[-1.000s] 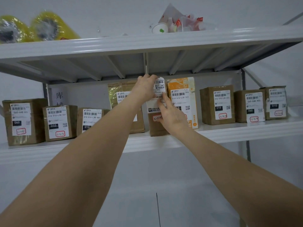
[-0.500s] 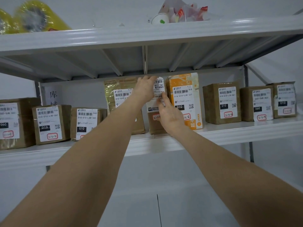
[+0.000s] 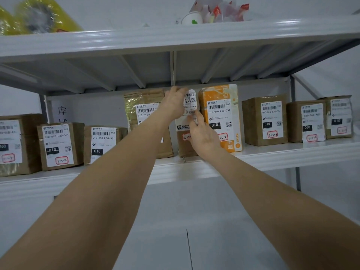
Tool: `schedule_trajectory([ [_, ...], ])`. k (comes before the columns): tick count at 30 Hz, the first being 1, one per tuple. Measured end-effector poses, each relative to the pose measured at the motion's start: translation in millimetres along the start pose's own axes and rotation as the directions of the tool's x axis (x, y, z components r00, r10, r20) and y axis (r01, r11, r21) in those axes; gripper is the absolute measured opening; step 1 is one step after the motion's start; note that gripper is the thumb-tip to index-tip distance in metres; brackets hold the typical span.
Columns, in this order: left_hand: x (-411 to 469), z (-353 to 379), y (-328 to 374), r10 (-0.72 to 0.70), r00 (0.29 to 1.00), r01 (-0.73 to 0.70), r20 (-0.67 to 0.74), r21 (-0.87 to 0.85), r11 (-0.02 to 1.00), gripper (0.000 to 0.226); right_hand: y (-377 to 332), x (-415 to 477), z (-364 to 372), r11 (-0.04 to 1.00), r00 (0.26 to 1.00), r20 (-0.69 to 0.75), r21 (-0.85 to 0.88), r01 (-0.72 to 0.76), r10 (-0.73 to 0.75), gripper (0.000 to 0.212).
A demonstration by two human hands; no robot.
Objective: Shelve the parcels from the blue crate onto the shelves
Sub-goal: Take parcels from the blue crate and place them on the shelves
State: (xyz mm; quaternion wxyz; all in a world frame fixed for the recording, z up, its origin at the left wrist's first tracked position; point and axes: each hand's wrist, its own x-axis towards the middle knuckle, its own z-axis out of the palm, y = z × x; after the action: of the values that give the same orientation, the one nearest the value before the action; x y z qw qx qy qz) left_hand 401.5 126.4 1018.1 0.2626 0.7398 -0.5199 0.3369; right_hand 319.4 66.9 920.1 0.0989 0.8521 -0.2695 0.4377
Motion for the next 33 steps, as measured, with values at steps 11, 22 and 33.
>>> schedule_trajectory([
  [11,-30,-13,5,-0.018,0.999,0.017,0.045,0.022,1.000,0.075,-1,-22,-17,0.998,1.000,0.015,-0.059,-0.018,0.019,0.067],
  [22,-106,-17,28,-0.118,0.984,0.117,0.131,0.015,0.993,0.066,4,-71,-35,1.000,1.000,-0.007,0.002,-0.012,0.012,0.060],
  [33,-238,61,69,-0.203,0.944,0.205,0.258,0.020,0.979,0.055,25,-187,-26,0.997,0.980,0.189,0.033,-0.068,0.060,0.066],
])
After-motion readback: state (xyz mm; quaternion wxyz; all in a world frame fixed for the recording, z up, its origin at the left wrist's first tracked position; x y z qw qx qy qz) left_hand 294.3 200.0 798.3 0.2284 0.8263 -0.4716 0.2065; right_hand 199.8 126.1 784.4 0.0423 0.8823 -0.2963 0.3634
